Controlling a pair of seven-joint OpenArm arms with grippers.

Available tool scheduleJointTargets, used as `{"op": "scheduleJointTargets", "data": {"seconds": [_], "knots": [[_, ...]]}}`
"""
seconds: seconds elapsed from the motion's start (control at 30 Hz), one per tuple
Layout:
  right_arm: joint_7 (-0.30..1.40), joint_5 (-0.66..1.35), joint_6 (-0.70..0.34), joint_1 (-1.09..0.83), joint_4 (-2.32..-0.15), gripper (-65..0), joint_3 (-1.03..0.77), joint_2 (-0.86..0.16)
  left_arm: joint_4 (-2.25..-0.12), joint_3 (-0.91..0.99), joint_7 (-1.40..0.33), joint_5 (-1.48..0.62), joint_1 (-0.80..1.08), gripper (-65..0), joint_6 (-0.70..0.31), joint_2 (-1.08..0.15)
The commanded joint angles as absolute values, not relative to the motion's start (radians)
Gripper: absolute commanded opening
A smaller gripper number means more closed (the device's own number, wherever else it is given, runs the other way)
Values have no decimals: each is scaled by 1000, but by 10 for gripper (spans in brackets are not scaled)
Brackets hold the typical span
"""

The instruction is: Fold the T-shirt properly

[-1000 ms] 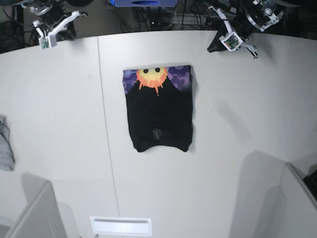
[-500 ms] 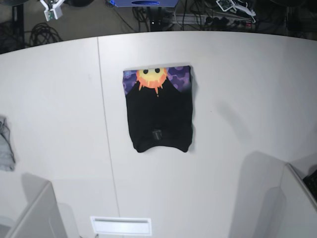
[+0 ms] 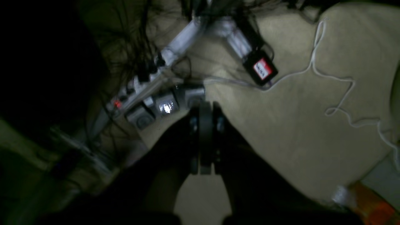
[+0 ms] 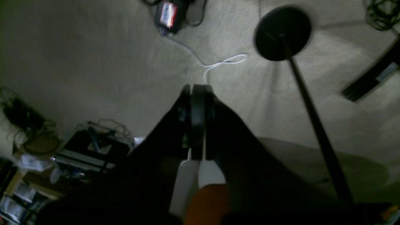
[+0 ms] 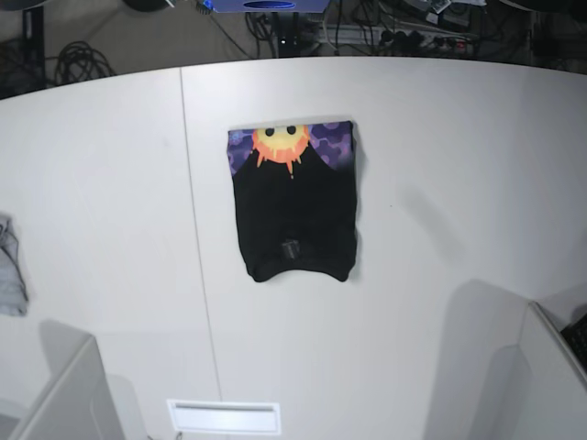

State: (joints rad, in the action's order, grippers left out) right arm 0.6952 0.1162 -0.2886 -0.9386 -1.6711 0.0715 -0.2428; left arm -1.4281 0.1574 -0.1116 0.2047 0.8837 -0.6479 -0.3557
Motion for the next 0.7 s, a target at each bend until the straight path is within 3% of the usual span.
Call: {"op": "scheduleJointTargets", "data": {"seconds": [0.0,0.27,0.43,0.57,0.67], "knots": [[700,116,-289,-932,-1639,-650,88,-249,-1397,159,-101,197,883,-650,-651,-363],[688,113,-289,-771,-1346,-650,134,-216,-1138,157,-99,200,731,-650,-651,-361],[535,113,-289,-653,-1081,-650,136,-216,-975,154,-99,200,611,-650,-651,-361],[447,111,-289,-518,-802,-650,137,-216,-814,41,-99,200,498,-650,-645,-363],[321,110,-289,-415,-578,-650,137,-216,-657,-59,-97,199,407,-650,-582,-360]]}}
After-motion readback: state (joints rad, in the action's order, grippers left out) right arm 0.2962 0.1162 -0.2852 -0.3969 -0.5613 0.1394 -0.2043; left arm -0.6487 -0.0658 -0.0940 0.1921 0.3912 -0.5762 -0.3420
